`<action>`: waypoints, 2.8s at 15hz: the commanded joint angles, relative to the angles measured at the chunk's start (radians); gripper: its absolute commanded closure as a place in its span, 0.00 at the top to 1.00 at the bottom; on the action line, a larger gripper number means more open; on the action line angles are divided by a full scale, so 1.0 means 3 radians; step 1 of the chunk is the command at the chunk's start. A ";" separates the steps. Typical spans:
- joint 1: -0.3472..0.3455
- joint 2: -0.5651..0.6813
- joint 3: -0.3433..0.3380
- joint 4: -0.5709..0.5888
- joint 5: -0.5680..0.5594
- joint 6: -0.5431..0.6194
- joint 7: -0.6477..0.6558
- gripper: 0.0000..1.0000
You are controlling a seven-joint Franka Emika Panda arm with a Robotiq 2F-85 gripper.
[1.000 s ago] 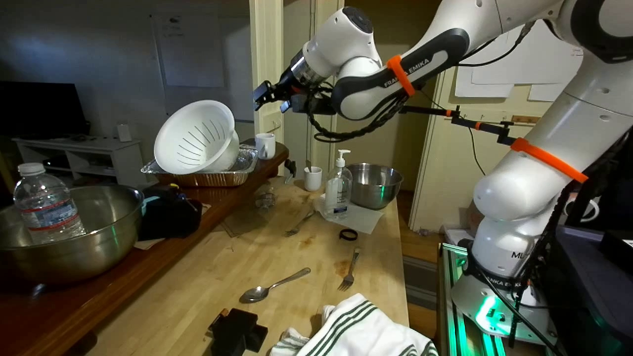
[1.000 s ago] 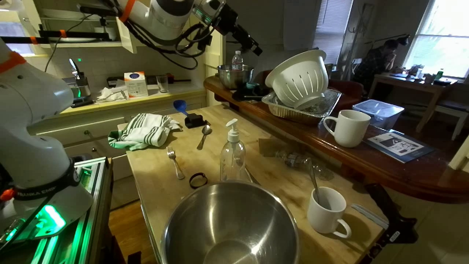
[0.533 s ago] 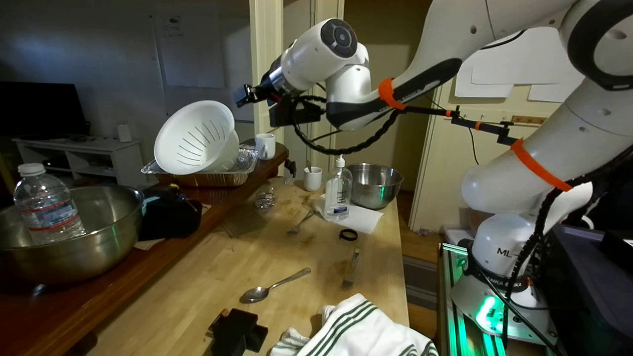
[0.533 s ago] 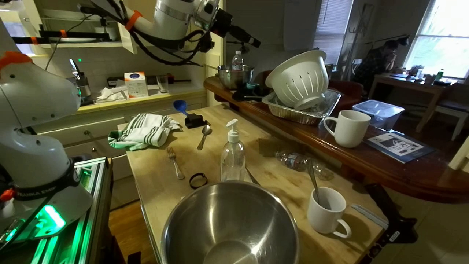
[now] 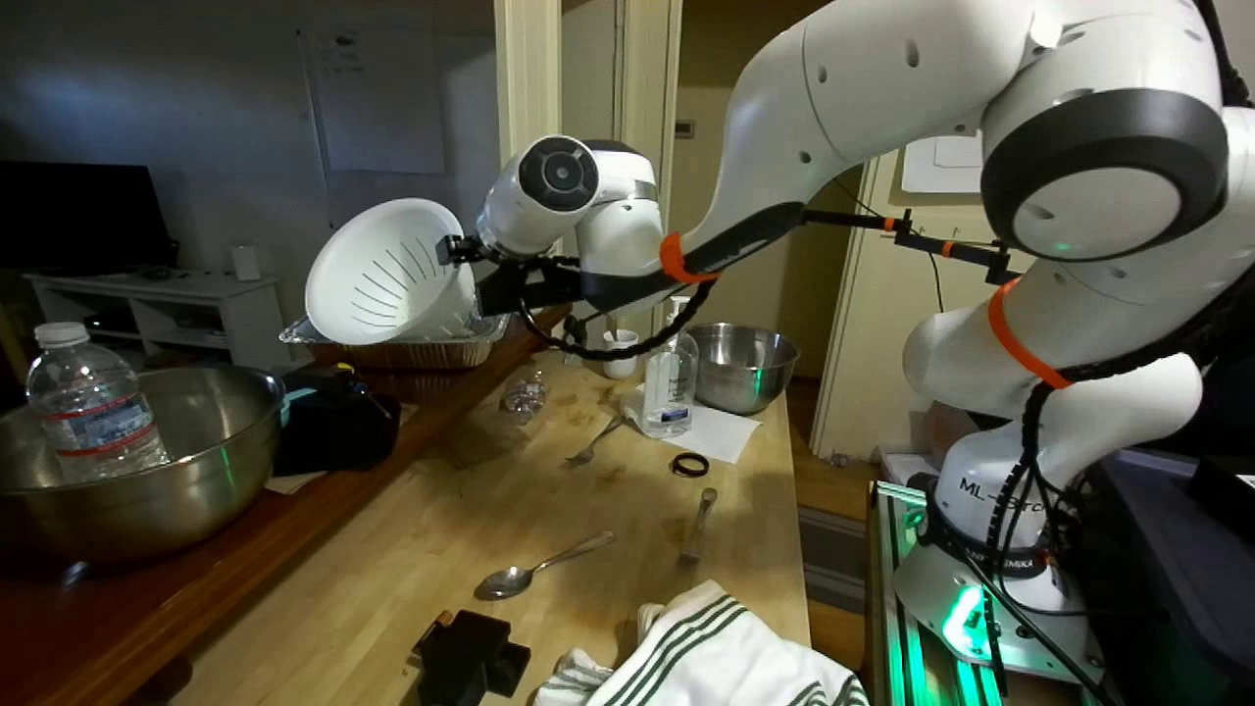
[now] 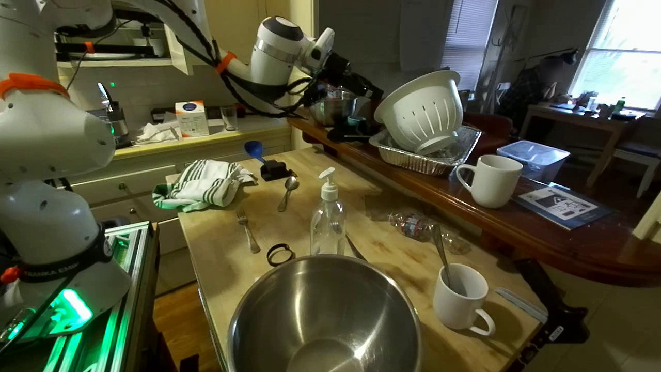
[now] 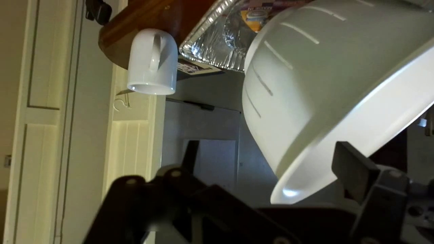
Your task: Put the colander on the light brown counter
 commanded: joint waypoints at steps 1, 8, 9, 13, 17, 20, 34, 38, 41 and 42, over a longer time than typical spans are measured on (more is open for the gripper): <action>-0.0459 -0.0320 0.0326 0.0318 0.0753 0.0109 -0.0123 1.00; -0.0423 -0.0511 0.0331 0.0496 0.1862 0.0138 -0.0858 1.00; -0.0425 -0.0532 0.0332 0.0508 0.1896 0.0136 -0.0876 1.00; -0.0407 -0.0864 0.0225 0.0510 0.2296 0.0031 -0.0792 1.00; -0.0490 -0.0992 0.0295 0.0539 0.2558 -0.0125 -0.0806 1.00; -0.0591 -0.1117 0.0347 0.0618 0.2707 -0.0255 -0.0764 0.72; -0.0541 -0.1219 -0.0040 0.0839 0.2915 -0.0321 -0.0775 0.04; -0.0384 -0.1167 -0.0469 0.0923 0.2943 -0.0392 -0.0703 0.04; -0.0038 -0.0778 -0.0715 0.0735 0.3007 -0.0553 -0.0870 0.04; 0.0114 -0.0670 -0.0828 0.0647 0.3018 -0.0608 -0.0913 0.04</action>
